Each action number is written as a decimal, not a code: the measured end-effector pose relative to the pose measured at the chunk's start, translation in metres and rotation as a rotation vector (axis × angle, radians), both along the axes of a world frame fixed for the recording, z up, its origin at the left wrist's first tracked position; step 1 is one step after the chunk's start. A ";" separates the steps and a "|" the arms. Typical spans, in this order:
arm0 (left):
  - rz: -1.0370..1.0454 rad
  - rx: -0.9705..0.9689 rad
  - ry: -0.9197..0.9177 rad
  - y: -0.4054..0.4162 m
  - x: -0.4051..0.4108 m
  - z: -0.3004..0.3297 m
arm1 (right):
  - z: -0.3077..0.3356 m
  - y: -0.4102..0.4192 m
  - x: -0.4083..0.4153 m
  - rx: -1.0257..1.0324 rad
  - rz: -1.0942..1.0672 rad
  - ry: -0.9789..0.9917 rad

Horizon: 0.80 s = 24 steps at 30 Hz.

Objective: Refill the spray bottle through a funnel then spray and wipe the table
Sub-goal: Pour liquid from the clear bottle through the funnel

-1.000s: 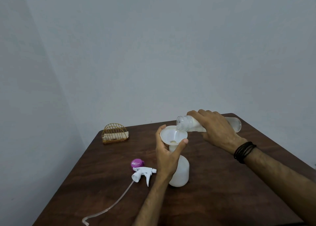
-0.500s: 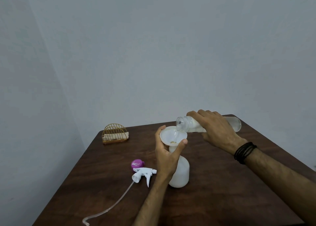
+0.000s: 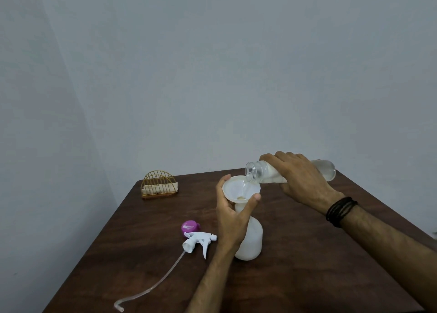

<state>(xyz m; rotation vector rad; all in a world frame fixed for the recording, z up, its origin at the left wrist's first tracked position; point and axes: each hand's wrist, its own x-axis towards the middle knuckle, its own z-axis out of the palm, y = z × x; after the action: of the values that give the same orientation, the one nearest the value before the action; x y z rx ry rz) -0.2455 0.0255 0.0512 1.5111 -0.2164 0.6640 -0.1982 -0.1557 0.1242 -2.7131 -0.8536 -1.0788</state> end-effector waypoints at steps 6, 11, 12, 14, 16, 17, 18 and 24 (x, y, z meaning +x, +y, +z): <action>-0.003 -0.003 0.001 0.001 -0.001 0.000 | 0.001 -0.001 -0.001 -0.010 -0.011 -0.002; -0.003 -0.006 0.002 0.001 -0.001 0.001 | 0.003 -0.002 0.000 -0.020 -0.011 -0.001; -0.003 -0.005 0.003 0.001 -0.001 0.001 | 0.004 -0.003 0.000 -0.020 -0.012 -0.001; 0.000 -0.001 -0.001 0.001 -0.001 0.002 | 0.005 -0.003 -0.001 -0.025 -0.013 -0.002; -0.002 -0.008 -0.004 0.001 -0.001 0.003 | 0.005 -0.003 -0.001 -0.034 -0.012 -0.001; -0.005 -0.013 -0.004 0.001 -0.002 0.004 | 0.006 -0.003 -0.001 -0.036 -0.010 0.000; -0.009 -0.016 -0.005 0.001 -0.002 0.004 | 0.006 -0.003 -0.001 -0.037 -0.010 0.001; -0.009 -0.013 -0.002 0.002 -0.002 0.005 | 0.007 -0.002 -0.001 -0.044 -0.020 0.000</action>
<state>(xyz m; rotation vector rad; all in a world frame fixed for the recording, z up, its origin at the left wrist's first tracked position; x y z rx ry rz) -0.2479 0.0275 0.0564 1.4962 -0.2203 0.6587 -0.1997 -0.1581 0.1315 -2.7635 -0.8628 -1.0758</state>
